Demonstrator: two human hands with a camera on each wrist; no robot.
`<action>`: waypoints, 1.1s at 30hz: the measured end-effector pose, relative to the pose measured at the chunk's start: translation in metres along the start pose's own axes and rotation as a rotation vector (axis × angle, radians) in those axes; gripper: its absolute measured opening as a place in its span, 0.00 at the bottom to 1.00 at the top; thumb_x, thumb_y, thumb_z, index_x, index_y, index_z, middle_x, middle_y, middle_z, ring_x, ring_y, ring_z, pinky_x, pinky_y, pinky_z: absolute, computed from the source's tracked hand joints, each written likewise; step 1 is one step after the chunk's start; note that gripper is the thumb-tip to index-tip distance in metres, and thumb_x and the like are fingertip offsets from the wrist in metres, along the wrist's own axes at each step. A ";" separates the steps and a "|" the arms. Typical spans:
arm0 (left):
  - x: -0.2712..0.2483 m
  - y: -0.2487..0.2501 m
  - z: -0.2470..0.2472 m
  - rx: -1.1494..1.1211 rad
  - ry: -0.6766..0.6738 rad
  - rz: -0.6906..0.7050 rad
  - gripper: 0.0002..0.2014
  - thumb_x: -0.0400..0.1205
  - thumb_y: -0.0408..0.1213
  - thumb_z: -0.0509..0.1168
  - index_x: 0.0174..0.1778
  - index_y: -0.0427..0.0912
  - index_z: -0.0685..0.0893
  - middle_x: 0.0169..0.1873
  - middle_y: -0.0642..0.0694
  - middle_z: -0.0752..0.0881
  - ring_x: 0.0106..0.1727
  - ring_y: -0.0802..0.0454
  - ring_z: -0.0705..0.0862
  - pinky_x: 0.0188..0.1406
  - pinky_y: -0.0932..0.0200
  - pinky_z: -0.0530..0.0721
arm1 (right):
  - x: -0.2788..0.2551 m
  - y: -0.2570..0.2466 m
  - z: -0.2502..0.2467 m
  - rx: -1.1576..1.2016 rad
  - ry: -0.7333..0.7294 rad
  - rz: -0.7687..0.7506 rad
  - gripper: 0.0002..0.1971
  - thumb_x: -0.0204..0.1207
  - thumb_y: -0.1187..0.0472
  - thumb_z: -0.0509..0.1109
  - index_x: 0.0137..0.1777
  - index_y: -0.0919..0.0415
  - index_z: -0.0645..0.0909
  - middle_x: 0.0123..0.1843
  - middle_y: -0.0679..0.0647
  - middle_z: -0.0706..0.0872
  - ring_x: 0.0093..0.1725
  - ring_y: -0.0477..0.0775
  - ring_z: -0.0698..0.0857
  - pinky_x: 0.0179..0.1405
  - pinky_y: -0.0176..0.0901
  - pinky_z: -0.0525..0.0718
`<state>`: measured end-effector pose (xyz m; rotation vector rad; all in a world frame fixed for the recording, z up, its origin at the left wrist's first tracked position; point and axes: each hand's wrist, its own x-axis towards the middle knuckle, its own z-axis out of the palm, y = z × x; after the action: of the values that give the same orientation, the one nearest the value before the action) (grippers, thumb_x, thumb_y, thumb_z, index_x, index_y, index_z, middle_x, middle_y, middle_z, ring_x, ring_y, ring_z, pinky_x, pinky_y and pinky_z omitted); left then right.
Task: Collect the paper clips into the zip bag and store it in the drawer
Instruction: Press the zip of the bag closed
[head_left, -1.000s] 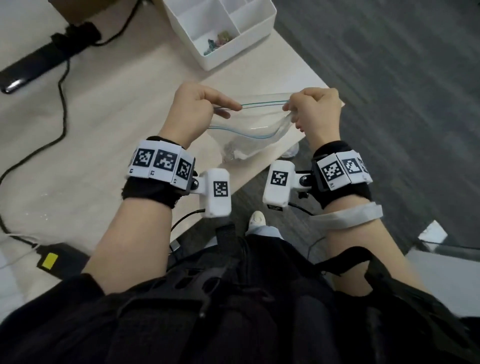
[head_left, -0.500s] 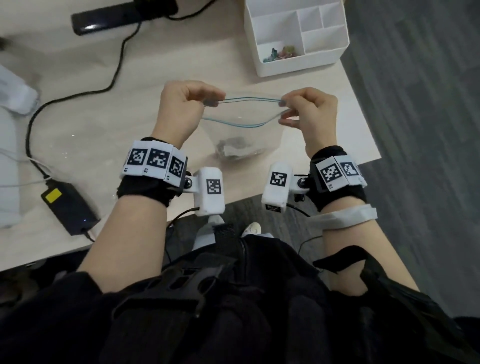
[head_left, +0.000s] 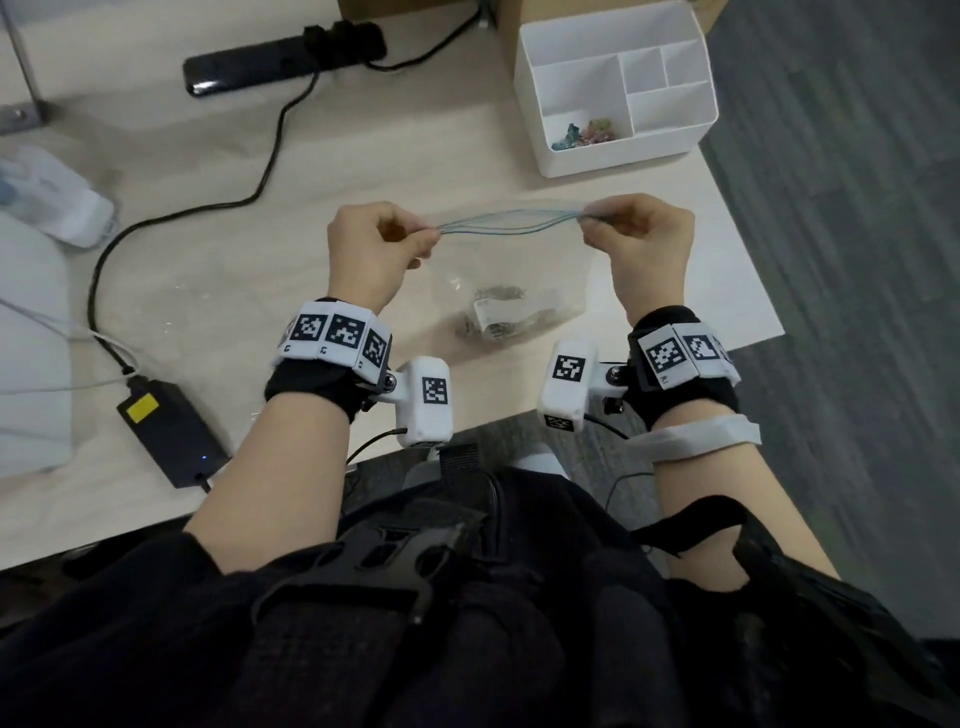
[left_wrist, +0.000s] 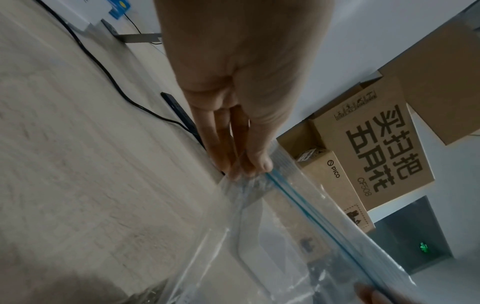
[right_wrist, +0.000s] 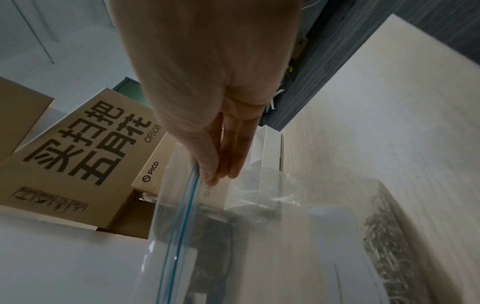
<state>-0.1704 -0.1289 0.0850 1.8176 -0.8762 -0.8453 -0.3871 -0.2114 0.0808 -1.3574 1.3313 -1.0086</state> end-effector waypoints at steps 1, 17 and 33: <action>0.001 0.001 -0.001 -0.008 0.019 0.001 0.10 0.73 0.27 0.73 0.30 0.46 0.84 0.29 0.45 0.85 0.34 0.47 0.85 0.39 0.57 0.86 | 0.000 0.000 -0.001 -0.015 -0.007 -0.015 0.12 0.64 0.71 0.76 0.34 0.51 0.86 0.34 0.52 0.88 0.35 0.52 0.86 0.49 0.53 0.89; 0.009 0.005 -0.001 0.142 0.221 -0.061 0.04 0.72 0.34 0.75 0.36 0.43 0.86 0.28 0.49 0.84 0.31 0.48 0.84 0.47 0.43 0.88 | 0.036 -0.015 -0.005 -0.269 -0.177 0.032 0.05 0.70 0.68 0.79 0.38 0.62 0.85 0.28 0.49 0.81 0.19 0.38 0.76 0.18 0.30 0.77; 0.015 0.008 0.003 0.274 0.264 -0.008 0.05 0.71 0.37 0.76 0.38 0.41 0.89 0.35 0.47 0.87 0.35 0.54 0.82 0.47 0.60 0.82 | 0.058 -0.018 -0.001 -0.307 -0.291 0.029 0.13 0.68 0.66 0.80 0.30 0.50 0.81 0.29 0.47 0.81 0.26 0.44 0.75 0.23 0.32 0.75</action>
<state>-0.1669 -0.1457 0.0883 2.1136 -0.8445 -0.4907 -0.3801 -0.2695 0.0948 -1.6380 1.3135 -0.5733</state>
